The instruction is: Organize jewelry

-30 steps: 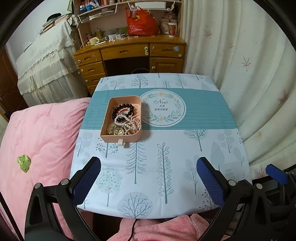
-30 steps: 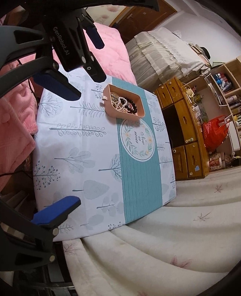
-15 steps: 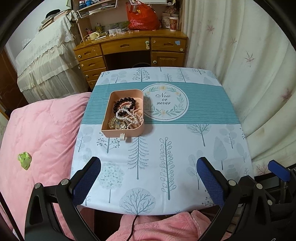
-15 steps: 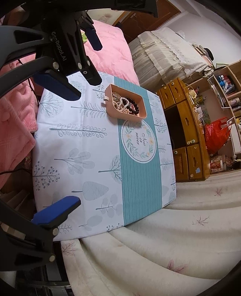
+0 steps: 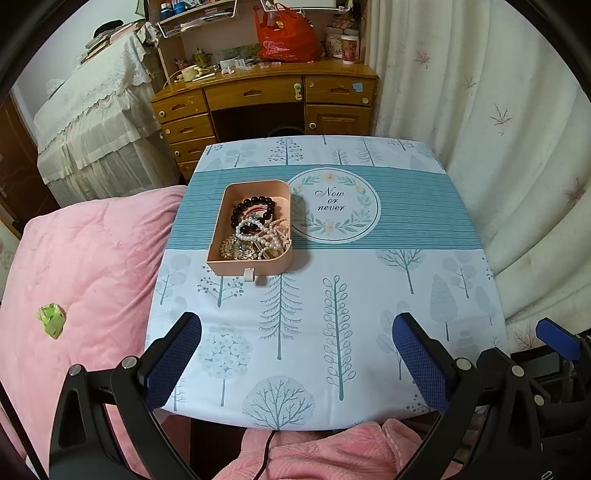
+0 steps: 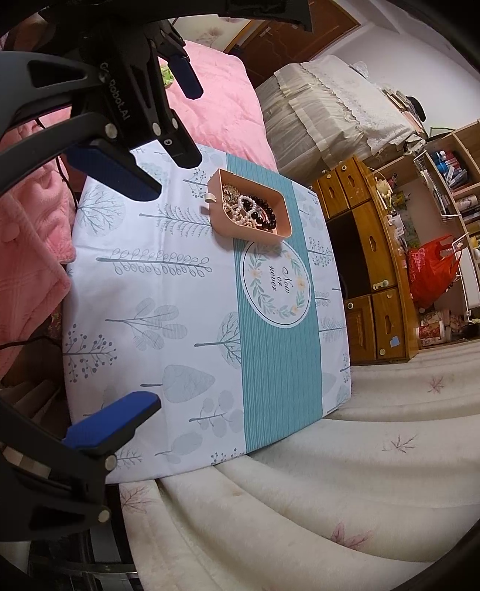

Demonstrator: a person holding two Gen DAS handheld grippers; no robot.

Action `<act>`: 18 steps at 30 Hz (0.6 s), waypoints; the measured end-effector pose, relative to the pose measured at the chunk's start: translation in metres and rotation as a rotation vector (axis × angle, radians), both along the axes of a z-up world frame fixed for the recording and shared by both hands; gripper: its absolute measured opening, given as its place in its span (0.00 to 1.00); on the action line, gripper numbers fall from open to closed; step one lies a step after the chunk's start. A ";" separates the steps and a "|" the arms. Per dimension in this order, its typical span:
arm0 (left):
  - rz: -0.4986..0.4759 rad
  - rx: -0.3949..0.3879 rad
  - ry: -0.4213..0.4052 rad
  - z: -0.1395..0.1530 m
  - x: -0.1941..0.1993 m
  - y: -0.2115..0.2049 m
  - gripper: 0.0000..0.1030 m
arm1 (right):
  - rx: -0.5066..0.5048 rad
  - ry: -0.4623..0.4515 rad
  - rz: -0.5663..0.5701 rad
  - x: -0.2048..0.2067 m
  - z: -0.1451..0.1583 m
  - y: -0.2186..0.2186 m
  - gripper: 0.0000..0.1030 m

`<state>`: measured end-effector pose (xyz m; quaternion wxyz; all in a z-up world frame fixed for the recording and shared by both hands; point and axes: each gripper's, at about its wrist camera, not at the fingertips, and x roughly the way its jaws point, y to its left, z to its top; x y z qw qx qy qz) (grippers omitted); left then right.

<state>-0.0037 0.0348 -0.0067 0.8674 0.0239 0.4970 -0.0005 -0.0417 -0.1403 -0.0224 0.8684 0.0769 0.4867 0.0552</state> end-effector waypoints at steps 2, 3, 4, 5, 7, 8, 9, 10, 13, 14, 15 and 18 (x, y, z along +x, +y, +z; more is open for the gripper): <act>-0.001 0.002 -0.001 0.000 0.000 0.000 0.99 | 0.000 -0.001 0.001 0.000 0.000 0.001 1.00; 0.000 0.002 -0.002 0.001 0.000 0.000 0.99 | 0.000 -0.002 0.001 0.000 0.000 0.001 1.00; 0.001 0.003 -0.003 0.001 0.000 0.001 0.99 | 0.001 -0.002 0.001 0.000 -0.001 0.001 1.00; 0.002 0.004 -0.003 0.001 0.000 0.000 0.99 | 0.001 0.000 0.000 0.000 -0.001 0.001 1.00; 0.001 0.004 -0.003 0.001 0.000 0.001 0.99 | -0.001 0.000 -0.001 0.000 0.000 0.001 1.00; 0.001 0.004 -0.003 0.001 0.000 0.000 0.99 | 0.000 0.000 0.000 0.000 0.000 0.000 1.00; 0.001 0.004 -0.003 0.001 0.000 0.000 0.99 | 0.000 0.000 0.000 0.000 0.000 0.001 1.00; 0.001 0.004 -0.004 0.002 0.000 0.001 0.99 | 0.000 0.001 -0.001 0.000 -0.001 0.001 1.00; 0.002 0.006 -0.004 0.002 0.001 0.000 0.99 | 0.001 0.006 -0.003 0.002 -0.002 0.001 1.00; 0.002 0.006 -0.004 0.002 0.001 0.000 0.99 | 0.003 0.010 -0.004 0.002 -0.003 0.001 1.00; 0.002 0.005 -0.005 0.002 0.001 0.000 0.99 | 0.006 0.013 -0.005 0.002 -0.004 -0.001 1.00; 0.002 0.007 -0.007 0.003 0.001 0.000 0.99 | 0.006 0.014 -0.008 0.003 -0.005 -0.002 1.00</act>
